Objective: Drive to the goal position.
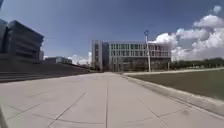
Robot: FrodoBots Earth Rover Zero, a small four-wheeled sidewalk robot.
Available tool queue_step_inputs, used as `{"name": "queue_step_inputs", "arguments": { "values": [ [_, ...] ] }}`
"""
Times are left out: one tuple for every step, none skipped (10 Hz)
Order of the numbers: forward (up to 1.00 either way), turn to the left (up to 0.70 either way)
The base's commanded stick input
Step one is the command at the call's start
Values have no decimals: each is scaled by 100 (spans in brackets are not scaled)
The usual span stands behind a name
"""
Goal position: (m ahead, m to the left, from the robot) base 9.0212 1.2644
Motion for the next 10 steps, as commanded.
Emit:
{"name": "queue_step_inputs", "arguments": {
  "values": [
    [100,0],
    [100,0],
    [100,0],
    [100,0],
    [100,0],
    [100,0],
    [100,0],
    [100,0],
    [100,0],
    [100,11]
  ]
}}
